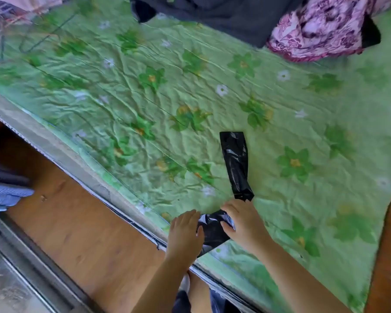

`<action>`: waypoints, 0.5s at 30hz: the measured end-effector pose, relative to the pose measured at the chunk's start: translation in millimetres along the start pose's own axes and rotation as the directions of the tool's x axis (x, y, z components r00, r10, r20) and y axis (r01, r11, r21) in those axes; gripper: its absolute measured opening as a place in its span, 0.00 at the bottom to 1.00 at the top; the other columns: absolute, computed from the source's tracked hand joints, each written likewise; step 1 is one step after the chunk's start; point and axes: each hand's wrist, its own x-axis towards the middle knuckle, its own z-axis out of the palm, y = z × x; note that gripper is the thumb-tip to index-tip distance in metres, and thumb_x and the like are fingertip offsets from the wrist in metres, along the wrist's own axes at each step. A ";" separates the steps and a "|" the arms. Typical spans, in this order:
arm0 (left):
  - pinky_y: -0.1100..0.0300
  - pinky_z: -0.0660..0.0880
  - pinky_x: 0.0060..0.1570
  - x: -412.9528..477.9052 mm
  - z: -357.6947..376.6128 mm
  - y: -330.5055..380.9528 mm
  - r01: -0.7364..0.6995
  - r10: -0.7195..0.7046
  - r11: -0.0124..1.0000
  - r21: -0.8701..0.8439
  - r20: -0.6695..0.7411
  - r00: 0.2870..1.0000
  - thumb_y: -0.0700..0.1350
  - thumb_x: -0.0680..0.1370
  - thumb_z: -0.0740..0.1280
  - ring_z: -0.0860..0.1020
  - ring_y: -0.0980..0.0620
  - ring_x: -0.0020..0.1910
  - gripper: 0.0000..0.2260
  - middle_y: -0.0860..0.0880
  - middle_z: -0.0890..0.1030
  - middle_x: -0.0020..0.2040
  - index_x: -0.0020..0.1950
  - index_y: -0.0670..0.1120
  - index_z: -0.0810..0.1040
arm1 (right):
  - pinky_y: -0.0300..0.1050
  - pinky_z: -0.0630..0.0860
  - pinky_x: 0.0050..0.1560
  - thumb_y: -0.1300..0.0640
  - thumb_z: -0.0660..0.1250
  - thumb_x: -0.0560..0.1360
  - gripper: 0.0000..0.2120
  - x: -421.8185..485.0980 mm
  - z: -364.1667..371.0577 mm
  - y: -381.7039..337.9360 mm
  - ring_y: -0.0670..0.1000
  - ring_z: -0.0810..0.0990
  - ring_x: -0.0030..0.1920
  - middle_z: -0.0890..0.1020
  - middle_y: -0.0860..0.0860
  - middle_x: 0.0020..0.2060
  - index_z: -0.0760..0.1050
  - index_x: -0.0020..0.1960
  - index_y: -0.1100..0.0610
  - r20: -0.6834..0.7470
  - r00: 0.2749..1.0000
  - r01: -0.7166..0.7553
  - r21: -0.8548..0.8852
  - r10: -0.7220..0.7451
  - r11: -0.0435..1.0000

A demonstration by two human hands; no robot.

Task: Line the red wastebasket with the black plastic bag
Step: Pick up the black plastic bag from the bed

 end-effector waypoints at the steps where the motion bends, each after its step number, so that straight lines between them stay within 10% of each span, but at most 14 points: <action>1: 0.61 0.52 0.67 2.7 4.1 -2.6 0.003 -0.003 1.000 -0.003 0.008 1.000 0.46 0.79 0.56 0.61 0.56 0.70 0.19 0.51 0.65 0.72 0.71 0.48 0.62 | 0.56 0.75 0.50 0.60 0.76 0.63 0.13 1.6 9.3 4.2 0.56 0.81 0.43 0.82 0.54 0.41 0.79 0.46 0.61 -0.001 1.000 -0.012 -0.015 0.012 1.000; 15: 0.61 0.54 0.67 23.5 23.9 -2.8 -0.033 0.032 0.997 -0.075 -0.018 0.999 0.46 0.79 0.57 0.62 0.55 0.69 0.18 0.51 0.67 0.71 0.70 0.47 0.66 | 0.65 0.74 0.52 0.67 0.77 0.59 0.12 16.5 27.9 25.2 0.52 0.80 0.31 0.79 0.49 0.28 0.75 0.29 0.57 -0.090 0.992 -0.102 -0.106 0.092 0.989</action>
